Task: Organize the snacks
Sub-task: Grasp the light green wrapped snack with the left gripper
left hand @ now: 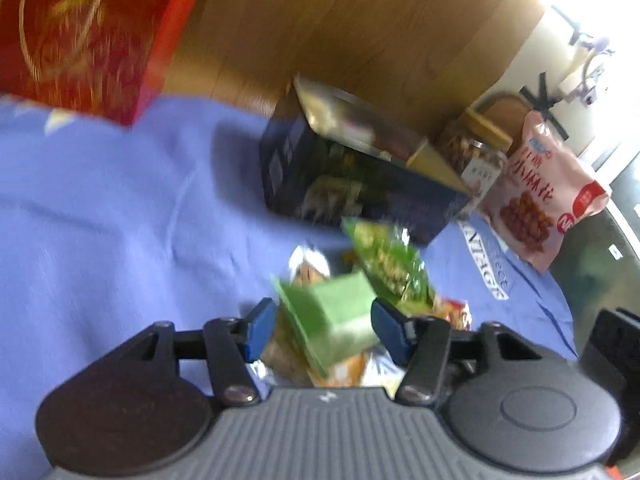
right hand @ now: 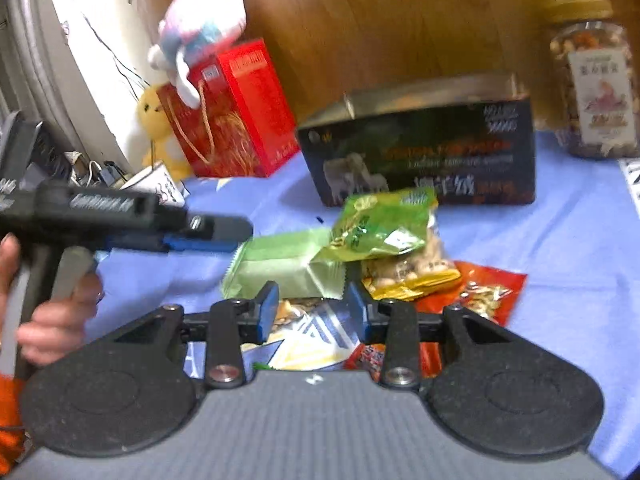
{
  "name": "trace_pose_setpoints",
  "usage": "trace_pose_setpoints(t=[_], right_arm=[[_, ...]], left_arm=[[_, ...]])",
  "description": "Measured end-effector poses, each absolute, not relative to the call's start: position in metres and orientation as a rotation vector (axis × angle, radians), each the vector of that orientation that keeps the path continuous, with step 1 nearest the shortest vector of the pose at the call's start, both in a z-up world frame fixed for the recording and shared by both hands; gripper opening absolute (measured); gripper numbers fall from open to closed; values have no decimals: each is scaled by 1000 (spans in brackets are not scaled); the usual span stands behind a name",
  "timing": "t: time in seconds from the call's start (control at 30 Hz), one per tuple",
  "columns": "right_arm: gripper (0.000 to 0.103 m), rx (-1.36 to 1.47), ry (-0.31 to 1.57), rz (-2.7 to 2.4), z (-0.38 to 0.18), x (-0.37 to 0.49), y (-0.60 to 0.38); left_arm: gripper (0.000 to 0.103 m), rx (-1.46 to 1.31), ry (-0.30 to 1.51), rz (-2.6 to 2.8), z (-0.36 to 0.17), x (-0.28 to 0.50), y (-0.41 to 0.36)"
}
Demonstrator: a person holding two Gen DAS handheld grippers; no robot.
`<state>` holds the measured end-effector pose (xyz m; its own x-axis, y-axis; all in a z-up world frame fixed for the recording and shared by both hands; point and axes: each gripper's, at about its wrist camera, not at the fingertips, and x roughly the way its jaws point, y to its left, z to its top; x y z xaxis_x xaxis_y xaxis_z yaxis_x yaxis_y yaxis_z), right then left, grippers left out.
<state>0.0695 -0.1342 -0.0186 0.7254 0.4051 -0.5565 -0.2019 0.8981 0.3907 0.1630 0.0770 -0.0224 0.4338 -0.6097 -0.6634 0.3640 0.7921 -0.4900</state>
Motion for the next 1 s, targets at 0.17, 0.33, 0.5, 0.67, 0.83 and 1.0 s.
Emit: trace_pose_setpoints(t=[0.17, 0.33, 0.5, 0.67, 0.83, 1.0], right_arm=[[51, 337, 694, 354, -27, 84, -125], [34, 233, 644, 389, -12, 65, -99], [34, 252, 666, 502, -11, 47, -76], [35, 176, 693, 529, -14, 41, -58], [48, 69, 689, 502, -12, 40, -56], [42, -21, 699, 493, -23, 50, -36]], left_arm=[[34, -317, 932, -600, -30, 165, 75], [31, -338, 896, -623, -20, 151, 99], [31, -309, 864, -594, -17, 132, 123], [38, -273, 898, -517, -30, 130, 138], [45, -306, 883, -556, -31, 128, 148], [42, -265, 885, -573, -39, 120, 132]])
